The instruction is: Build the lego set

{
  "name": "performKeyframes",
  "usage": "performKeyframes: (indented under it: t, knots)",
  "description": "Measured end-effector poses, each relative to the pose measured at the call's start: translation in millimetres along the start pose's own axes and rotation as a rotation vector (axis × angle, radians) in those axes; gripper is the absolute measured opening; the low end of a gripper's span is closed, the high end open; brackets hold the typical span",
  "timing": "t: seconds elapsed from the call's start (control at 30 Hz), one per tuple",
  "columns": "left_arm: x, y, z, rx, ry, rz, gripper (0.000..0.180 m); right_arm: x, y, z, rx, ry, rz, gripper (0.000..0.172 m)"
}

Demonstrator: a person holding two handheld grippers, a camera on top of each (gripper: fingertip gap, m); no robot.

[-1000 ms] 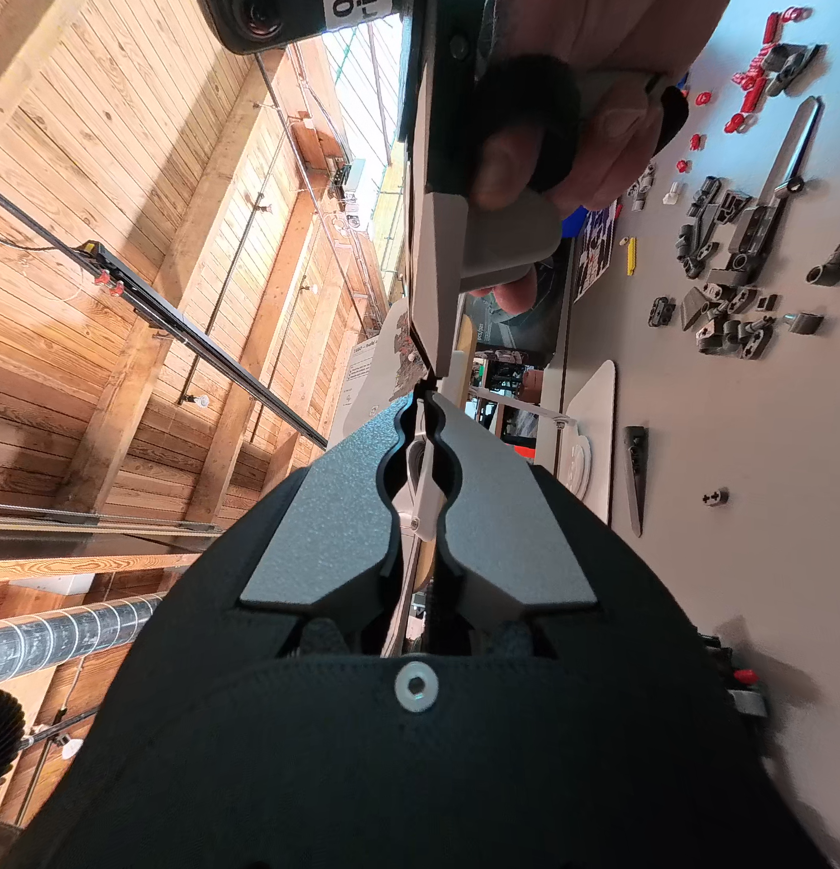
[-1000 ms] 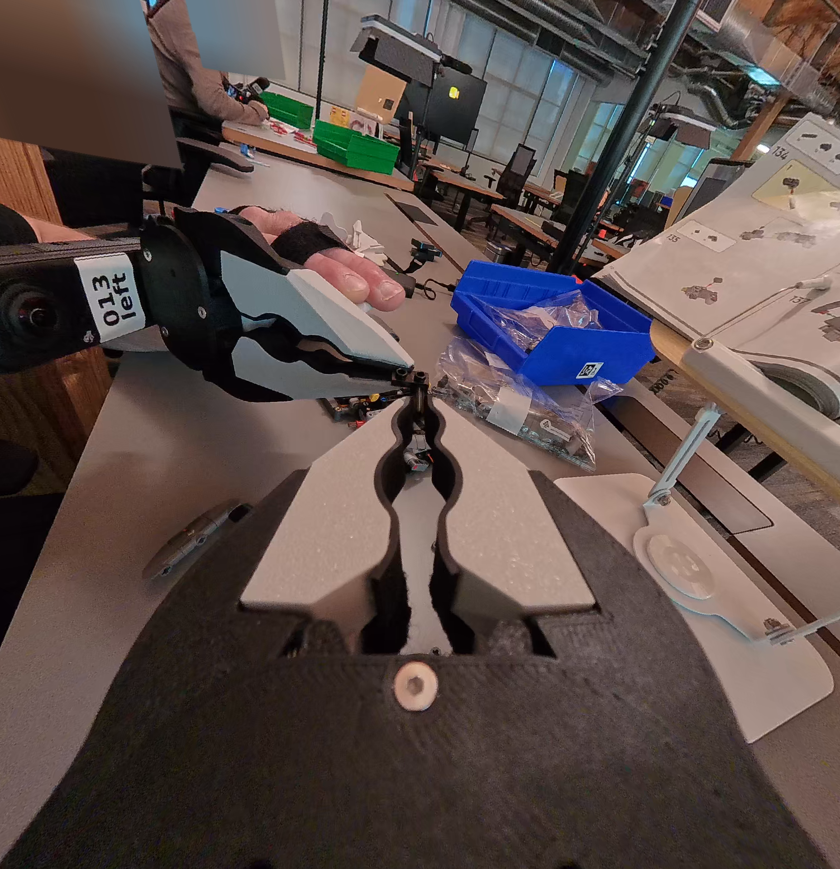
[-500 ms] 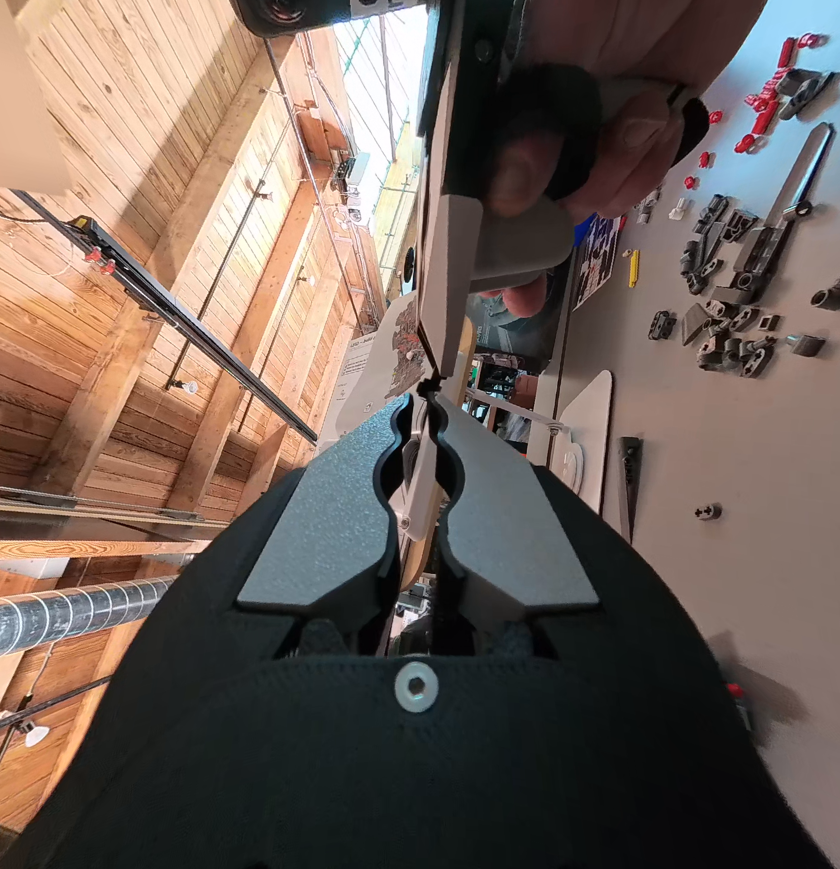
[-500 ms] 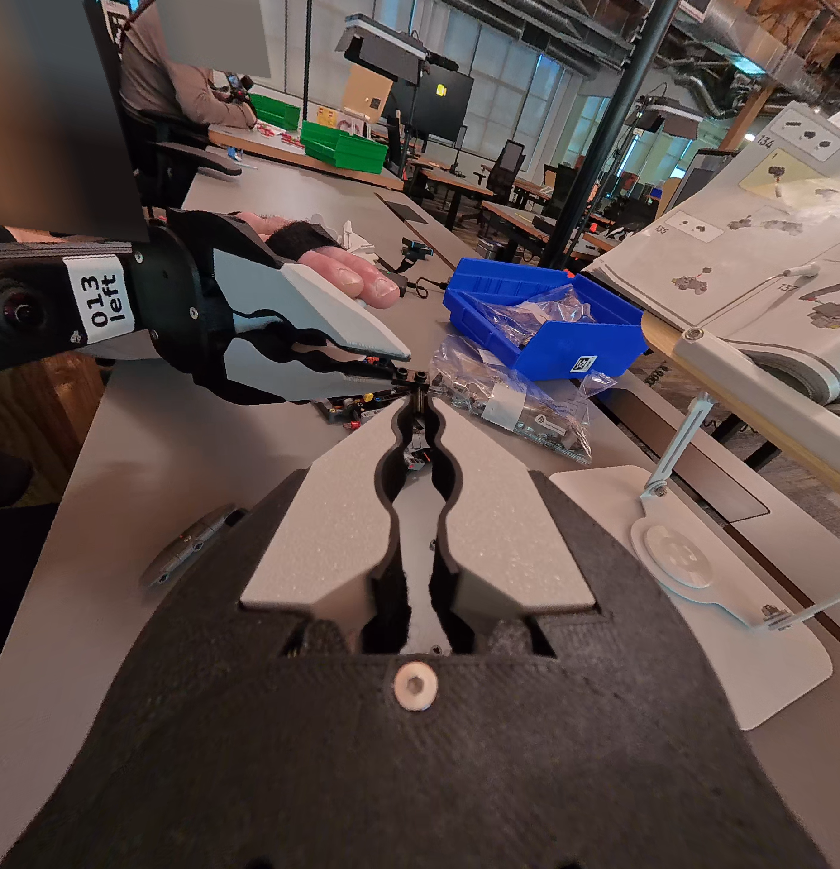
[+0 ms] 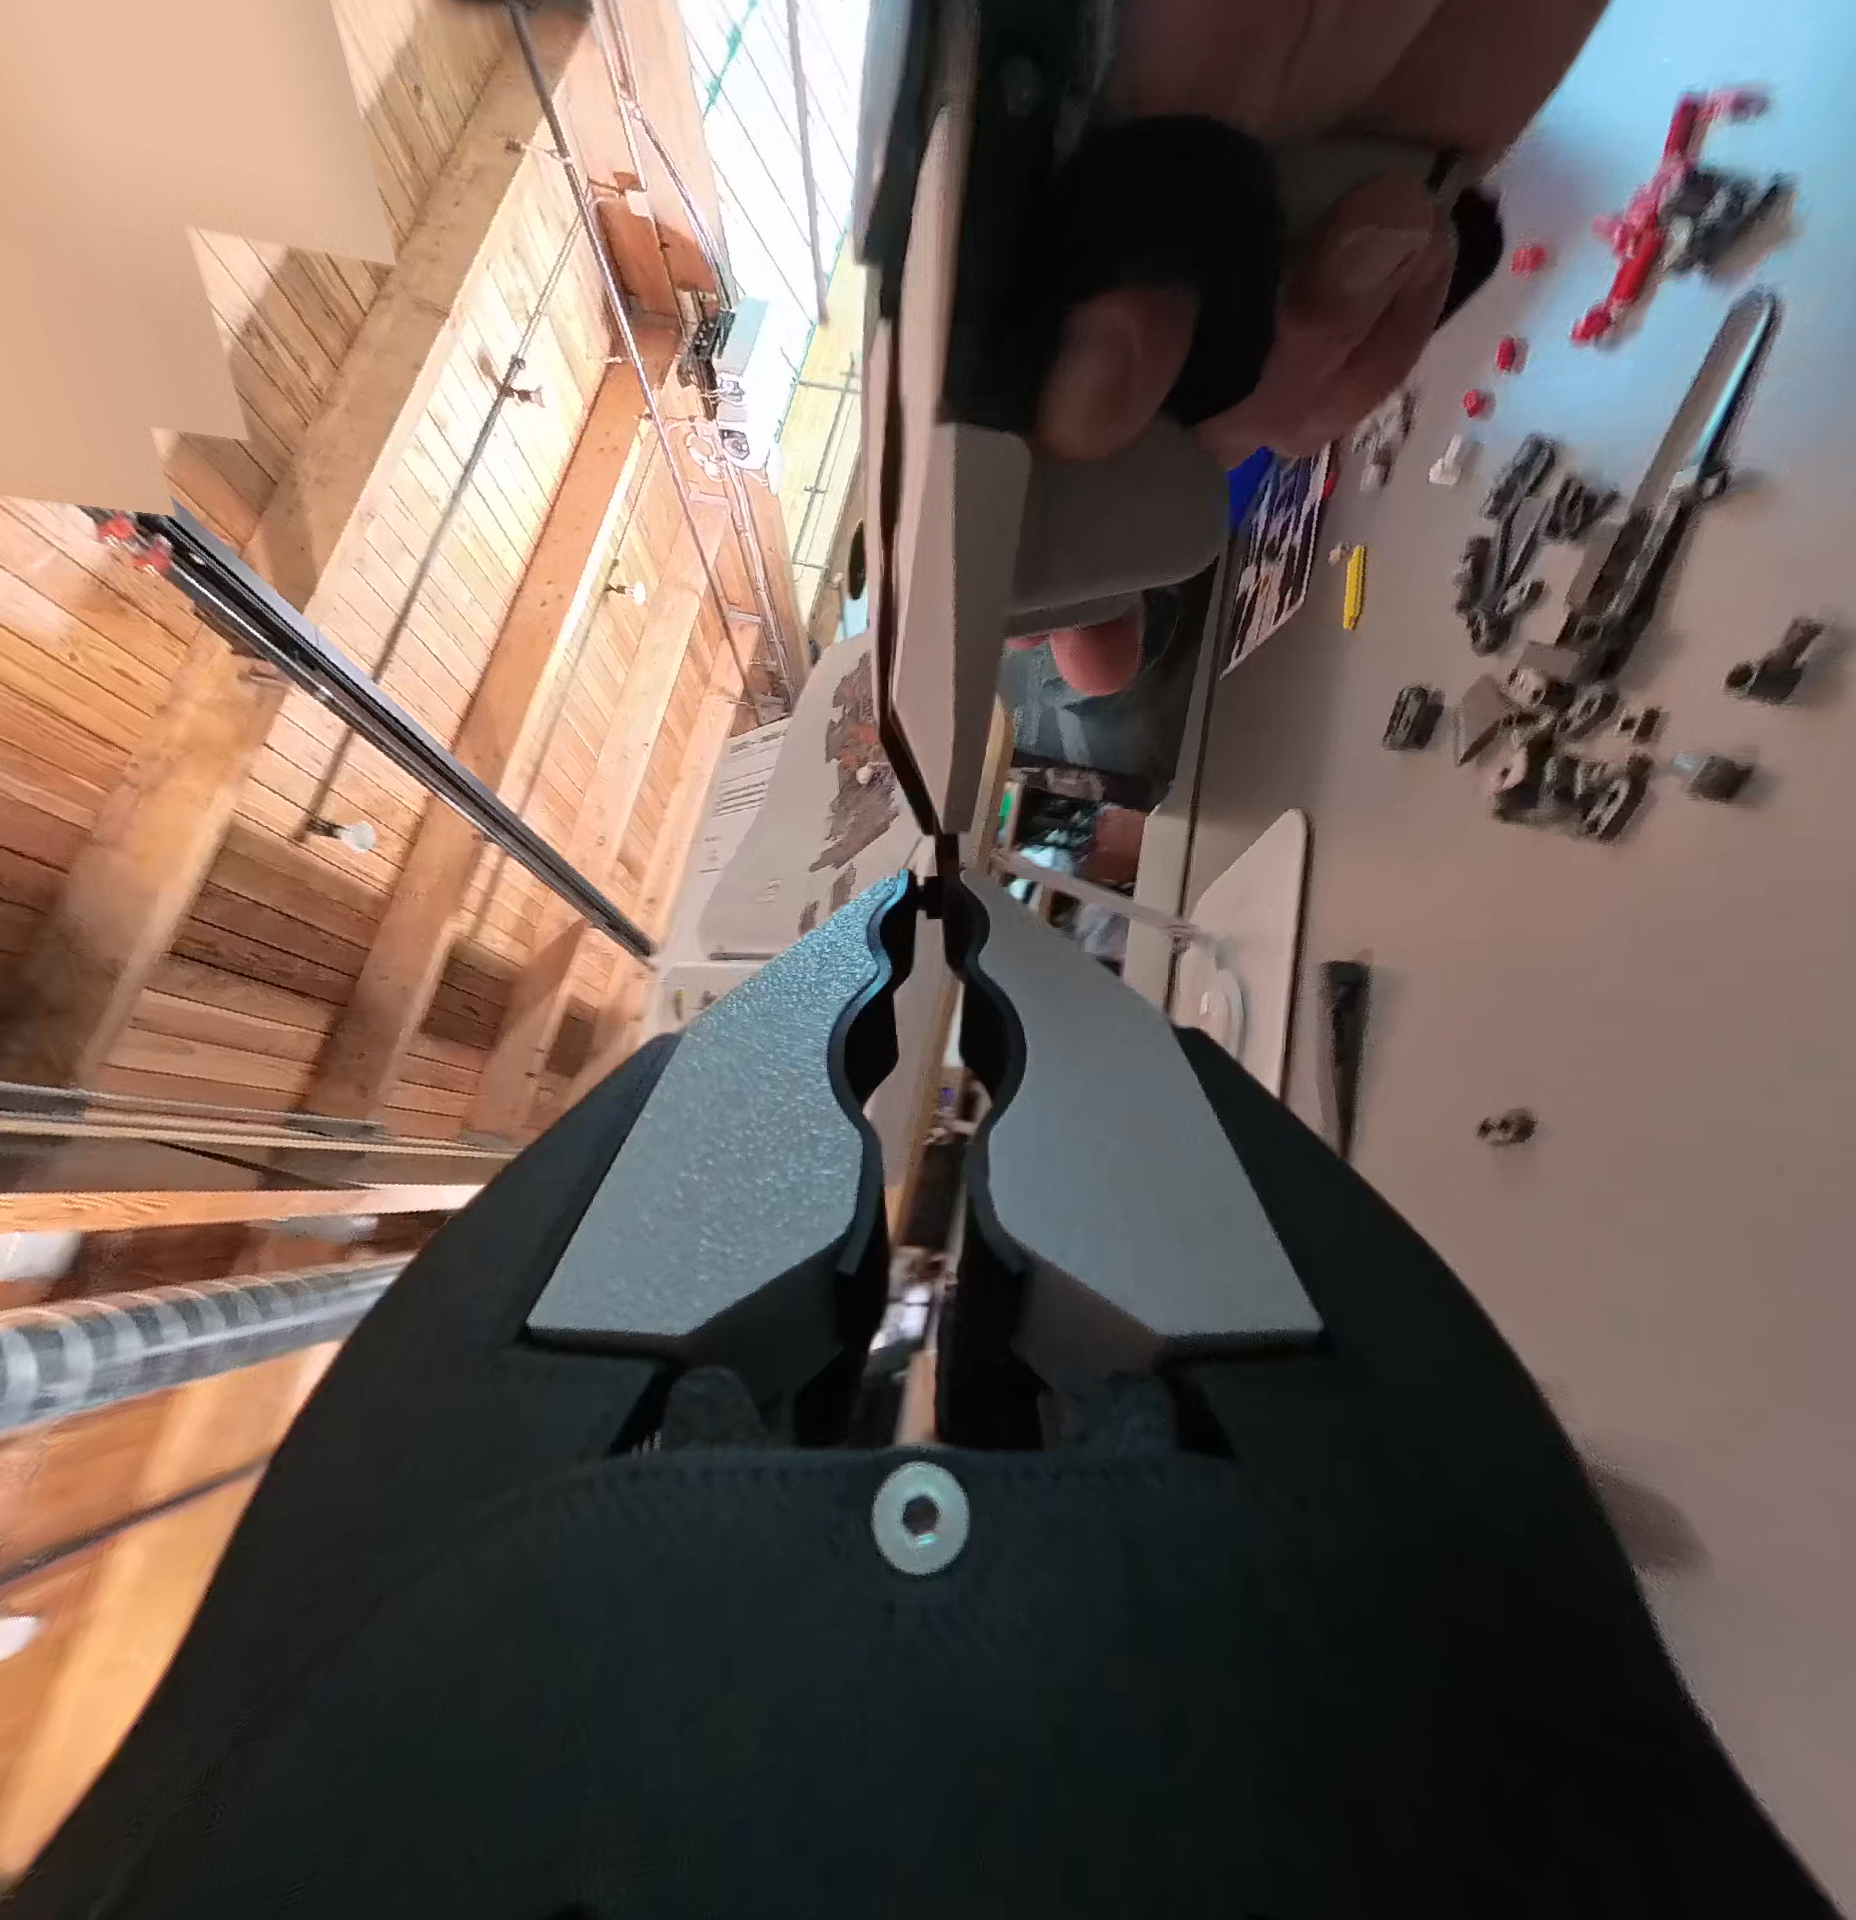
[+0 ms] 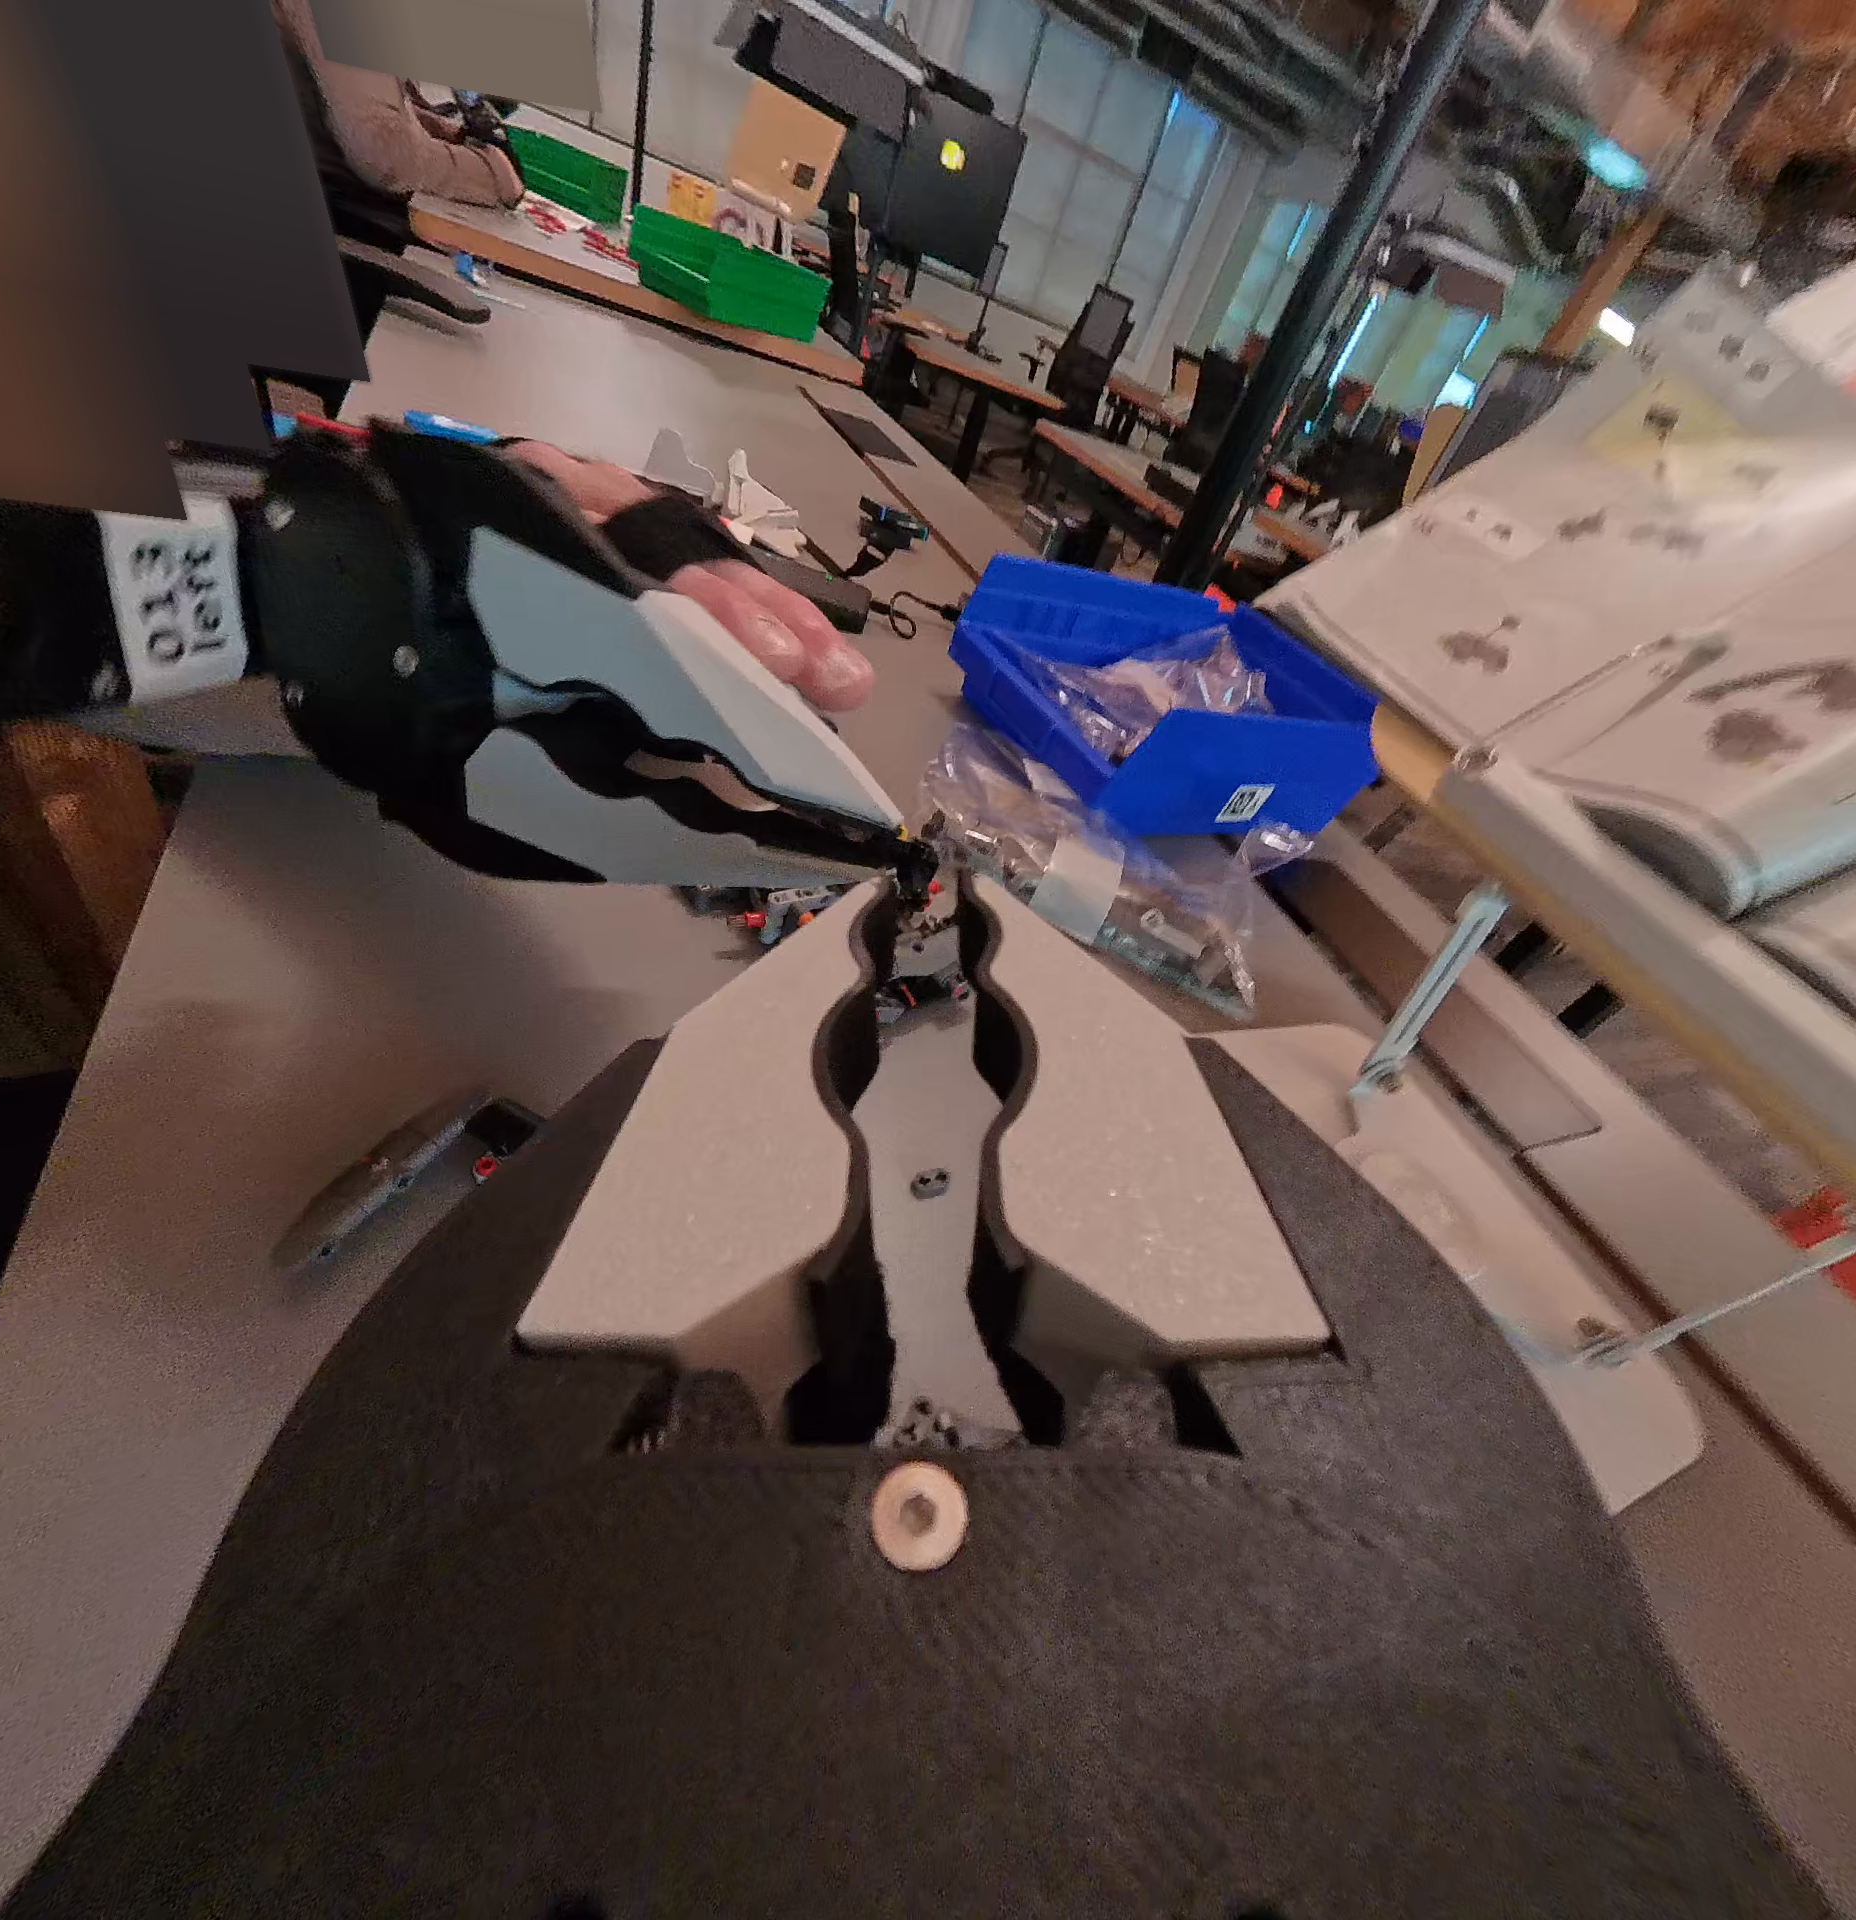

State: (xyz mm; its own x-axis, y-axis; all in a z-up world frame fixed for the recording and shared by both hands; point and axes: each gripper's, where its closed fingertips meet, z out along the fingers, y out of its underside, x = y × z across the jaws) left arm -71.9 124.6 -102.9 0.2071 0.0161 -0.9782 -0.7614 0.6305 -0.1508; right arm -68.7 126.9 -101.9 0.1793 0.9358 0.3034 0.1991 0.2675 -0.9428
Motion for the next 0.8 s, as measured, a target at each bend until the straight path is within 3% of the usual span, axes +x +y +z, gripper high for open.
performKeyframes:
  t: [0.13,0.27,0.57,0.8]
  knots:
    - [-8,-6,-4,0.106,0.115,-0.379,0.002,-1,-13,-13,0.008,0.024,-0.158,0.019]
    - [-20,-12,-9,0.203,0.180,-0.647,0.002,-10,-21,-12,0.036,-0.030,-0.186,0.011]
    - [-24,-22,-17,0.328,0.275,-0.867,0.002,-19,-34,-9,0.160,-0.122,-0.055,0.008]
    - [-20,-25,-14,0.347,0.330,-0.965,0.003,-21,-31,-12,0.132,-0.162,-0.009,0.000]
